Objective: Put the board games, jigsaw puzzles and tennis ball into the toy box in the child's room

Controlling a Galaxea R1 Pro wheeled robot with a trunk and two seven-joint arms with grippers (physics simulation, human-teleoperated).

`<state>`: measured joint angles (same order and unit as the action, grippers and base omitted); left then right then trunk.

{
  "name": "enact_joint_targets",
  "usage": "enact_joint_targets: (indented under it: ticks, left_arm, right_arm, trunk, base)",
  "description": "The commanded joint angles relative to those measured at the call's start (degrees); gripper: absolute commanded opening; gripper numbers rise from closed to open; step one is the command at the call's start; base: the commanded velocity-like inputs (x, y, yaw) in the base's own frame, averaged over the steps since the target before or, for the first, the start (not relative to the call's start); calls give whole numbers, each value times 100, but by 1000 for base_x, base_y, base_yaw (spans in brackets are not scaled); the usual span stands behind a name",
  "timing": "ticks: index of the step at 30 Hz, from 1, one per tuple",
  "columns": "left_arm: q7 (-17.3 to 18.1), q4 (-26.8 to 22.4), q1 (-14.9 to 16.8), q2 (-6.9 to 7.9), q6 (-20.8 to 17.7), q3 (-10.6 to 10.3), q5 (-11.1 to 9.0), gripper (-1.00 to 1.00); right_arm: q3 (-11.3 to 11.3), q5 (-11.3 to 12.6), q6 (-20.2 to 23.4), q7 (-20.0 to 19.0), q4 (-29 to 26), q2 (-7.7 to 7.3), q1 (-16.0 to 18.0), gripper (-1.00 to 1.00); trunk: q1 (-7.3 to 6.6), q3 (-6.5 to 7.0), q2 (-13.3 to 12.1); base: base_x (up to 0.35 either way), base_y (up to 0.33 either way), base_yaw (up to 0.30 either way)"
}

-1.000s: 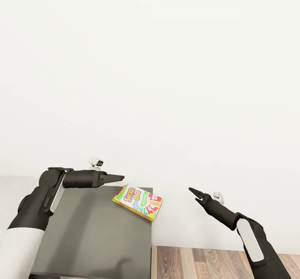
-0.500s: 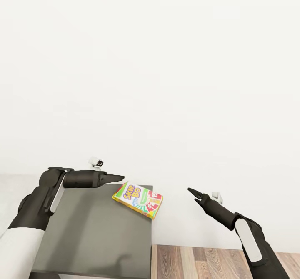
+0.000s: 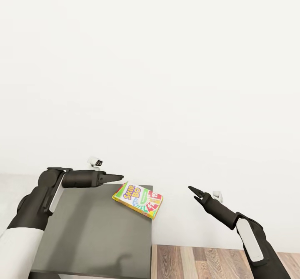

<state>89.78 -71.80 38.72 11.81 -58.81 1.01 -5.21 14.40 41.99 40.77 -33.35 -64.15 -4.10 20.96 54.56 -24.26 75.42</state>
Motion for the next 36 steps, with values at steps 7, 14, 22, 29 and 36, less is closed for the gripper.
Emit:
enact_joint_targets:
  ticks: [7, 14, 22, 29, 36]
  left_arm:
    - [22, -1, 4, -12, -61, -4, 11, 100]
    - [22, 0, 4, -12, -62, -5, 15, 100]
    - [22, -1, 4, -13, -61, -6, 20, 100]
    - [22, -1, 4, -15, -61, -20, 20, 100]
    - [22, -1, 4, -15, -61, -17, 20, 100]
  right_arm:
    - [18, 20, 28, -56, -1, -2, 5, 100]
    - [6, 20, 29, -57, -1, 2, 3, 100]
    - [3, 18, 28, -53, -1, 3, 3, 100]
    - [-14, 15, 35, -39, -1, 7, 4, 100]
    - [2, 12, 14, -57, 6, 5, 4, 100]
  trunk:
    - [0, -7, 4]
    - [0, -7, 4]
    - [0, -7, 4]
    - [0, -7, 4]
    - [22, -24, 44]
  base:
    - [24, 0, 0]
    - [195, 0, 0]
    - [37, 0, 0]
    - [110, 0, 0]
    - [7, 0, 0]
